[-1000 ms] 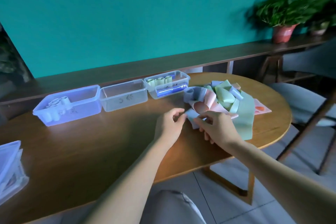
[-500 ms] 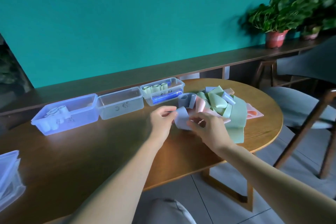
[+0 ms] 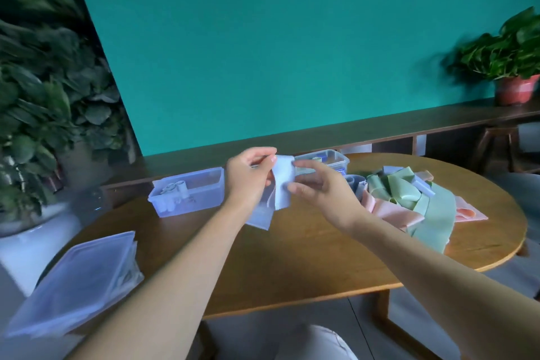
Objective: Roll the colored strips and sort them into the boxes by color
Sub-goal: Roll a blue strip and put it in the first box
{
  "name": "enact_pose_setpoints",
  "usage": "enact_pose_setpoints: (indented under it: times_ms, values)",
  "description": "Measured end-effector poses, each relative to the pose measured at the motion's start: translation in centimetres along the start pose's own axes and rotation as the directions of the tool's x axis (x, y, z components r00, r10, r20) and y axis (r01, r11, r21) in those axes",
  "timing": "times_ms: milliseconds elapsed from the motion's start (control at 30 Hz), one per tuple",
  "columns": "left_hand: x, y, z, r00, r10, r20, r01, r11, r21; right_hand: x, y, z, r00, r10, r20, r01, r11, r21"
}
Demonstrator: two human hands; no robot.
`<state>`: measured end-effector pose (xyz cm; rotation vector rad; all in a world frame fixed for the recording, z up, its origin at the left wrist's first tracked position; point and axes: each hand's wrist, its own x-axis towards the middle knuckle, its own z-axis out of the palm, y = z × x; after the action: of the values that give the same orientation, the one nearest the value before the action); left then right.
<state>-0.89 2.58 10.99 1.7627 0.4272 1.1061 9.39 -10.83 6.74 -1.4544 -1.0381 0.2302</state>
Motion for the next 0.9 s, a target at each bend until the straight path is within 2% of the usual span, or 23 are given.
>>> enact_pose_setpoints:
  times_ms: [233,400,467,567,633,900]
  values:
    - [-1.2,4.1,-6.1,1.0,-0.015,-0.009,0.015,0.999,-0.044,0.5,-4.9,3.8,0.99,-0.141,0.018,0.137,0.983,0.12]
    - [-2.3,6.9,-9.0,0.998,-0.009,-0.055,0.009,1.0,0.009,0.6,-7.6,5.1,0.973,-0.229,0.019,0.23,0.973,-0.028]
    - [-2.8,7.7,-9.9,0.998,-0.009,-0.056,0.011,1.0,0.026,0.4,-8.6,5.5,0.972,-0.231,0.032,0.232,0.973,-0.01]
    - [-3.5,8.9,-11.2,0.999,0.016,-0.041,-0.016,1.0,0.004,-0.1,-10.1,6.2,0.969,-0.209,0.131,0.185,0.966,0.178]
    - [-3.9,9.6,-12.0,0.999,0.029,-0.043,-0.029,1.0,0.003,-0.5,-11.0,6.6,0.963,-0.201,0.177,0.162,0.963,0.216]
    - [-3.9,10.4,-15.3,0.988,0.071,-0.139,-0.051,0.989,0.141,-0.9,-13.7,7.0,0.957,-0.207,0.202,0.129,0.931,0.341]
